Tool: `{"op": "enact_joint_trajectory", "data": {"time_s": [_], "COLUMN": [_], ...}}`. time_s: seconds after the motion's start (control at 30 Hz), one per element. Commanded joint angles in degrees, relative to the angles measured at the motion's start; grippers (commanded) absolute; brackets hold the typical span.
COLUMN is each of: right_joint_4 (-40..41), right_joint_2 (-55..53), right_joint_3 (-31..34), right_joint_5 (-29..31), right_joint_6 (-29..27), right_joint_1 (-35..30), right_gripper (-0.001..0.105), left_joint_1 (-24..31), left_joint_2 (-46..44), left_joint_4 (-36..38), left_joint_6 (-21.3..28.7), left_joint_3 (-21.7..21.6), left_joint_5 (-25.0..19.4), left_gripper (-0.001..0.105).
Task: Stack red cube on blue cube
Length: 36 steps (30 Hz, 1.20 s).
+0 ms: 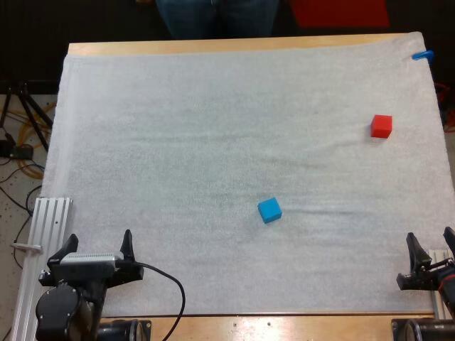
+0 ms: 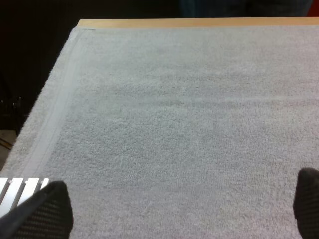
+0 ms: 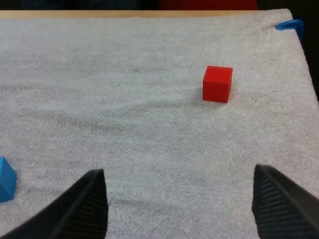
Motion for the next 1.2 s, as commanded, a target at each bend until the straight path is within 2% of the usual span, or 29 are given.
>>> {"op": "enact_joint_trajectory", "data": {"time_s": [0.0, 0.33, 0.57, 0.7, 0.9, 1.03, 1.17], "right_joint_4": [-0.2, -0.2, -0.2, 0.5, 2.7, 2.7, 2.7], "right_joint_2": [-2.3, -2.1, -1.9, -0.3, 7.2, 13.7, 20.6], "right_joint_3": [-0.2, -0.2, -0.2, -1.5, -7.2, -12.0, -17.4], "right_joint_5": [0.0, 0.0, 0.0, 0.0, 2.1, 2.0, -1.4], "right_joint_6": [0.1, 0.1, 0.1, 1.6, 2.1, 2.7, 2.7], "right_joint_1": [-0.1, -0.1, -0.1, -0.1, -0.1, -0.1, -0.1], "right_gripper": [0.061, 0.061, 0.061, 0.061, 0.061, 0.061, 0.061], "left_joint_1": [0.0, 0.0, 0.0, 0.0, -4.8, -11.1, -17.7], "left_joint_2": [-8.0, -8.0, -8.0, -6.6, -0.2, 5.2, 10.5], "left_joint_4": [-0.1, -0.1, 0.0, 1.9, 1.9, 2.4, 2.7], "left_joint_6": [0.0, 0.2, 1.6, 2.0, 3.0, 4.8, 5.0], "left_joint_3": [-0.2, -0.2, -0.2, -1.9, -7.7, -12.3, -16.5], "left_joint_5": [0.5, 0.9, 4.4, 6.8, 8.2, 8.6, 10.9], "left_gripper": [0.087, 0.087, 0.087, 0.087, 0.087, 0.087, 0.087]}}
